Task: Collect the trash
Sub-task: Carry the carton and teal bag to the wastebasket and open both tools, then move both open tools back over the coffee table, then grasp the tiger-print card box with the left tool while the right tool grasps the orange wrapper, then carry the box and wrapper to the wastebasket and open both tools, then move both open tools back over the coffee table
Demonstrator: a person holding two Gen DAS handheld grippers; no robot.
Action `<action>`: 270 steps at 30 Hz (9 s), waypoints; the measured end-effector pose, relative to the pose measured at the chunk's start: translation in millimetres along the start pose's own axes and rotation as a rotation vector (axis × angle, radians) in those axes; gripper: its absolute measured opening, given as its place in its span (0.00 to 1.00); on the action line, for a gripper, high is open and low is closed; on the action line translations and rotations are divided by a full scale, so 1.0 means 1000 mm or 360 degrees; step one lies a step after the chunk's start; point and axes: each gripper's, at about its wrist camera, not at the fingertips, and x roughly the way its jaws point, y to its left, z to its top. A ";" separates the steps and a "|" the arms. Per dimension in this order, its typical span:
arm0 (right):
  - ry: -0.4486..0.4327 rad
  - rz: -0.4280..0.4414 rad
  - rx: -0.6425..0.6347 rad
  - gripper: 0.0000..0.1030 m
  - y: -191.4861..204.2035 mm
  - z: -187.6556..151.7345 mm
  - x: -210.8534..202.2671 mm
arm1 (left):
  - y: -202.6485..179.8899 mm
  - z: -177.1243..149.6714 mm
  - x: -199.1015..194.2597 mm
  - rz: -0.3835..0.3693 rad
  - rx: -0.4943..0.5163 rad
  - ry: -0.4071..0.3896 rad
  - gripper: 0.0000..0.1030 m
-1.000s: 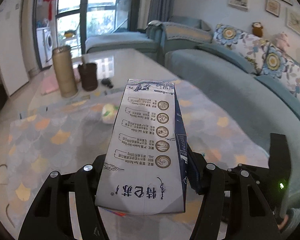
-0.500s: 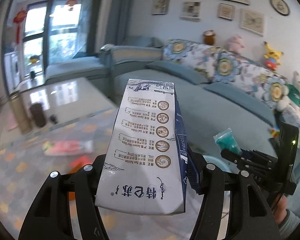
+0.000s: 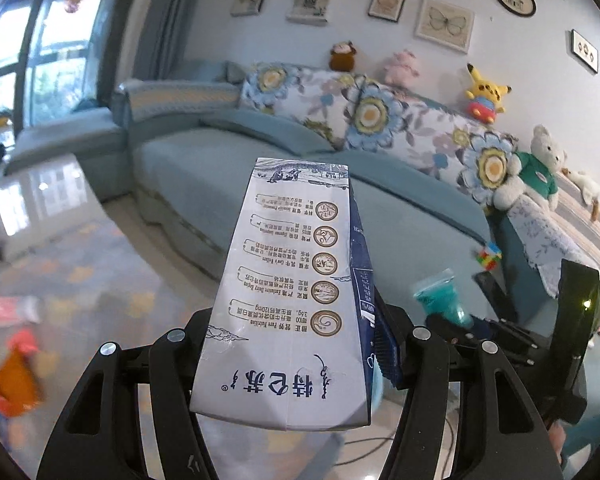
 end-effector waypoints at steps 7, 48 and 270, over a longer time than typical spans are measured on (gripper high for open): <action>0.0194 -0.0101 0.0118 0.32 -0.029 -0.025 0.042 | -0.025 -0.044 0.056 0.0162 0.0168 0.0126 0.57; 0.0201 0.0032 0.0059 0.46 0.010 -0.035 0.066 | 0.032 -0.036 0.025 0.0045 -0.0199 -0.0028 0.68; 0.0209 0.0663 -0.0443 0.47 0.279 -0.012 0.165 | 0.310 -0.032 -0.131 0.0937 -0.0391 0.0050 0.68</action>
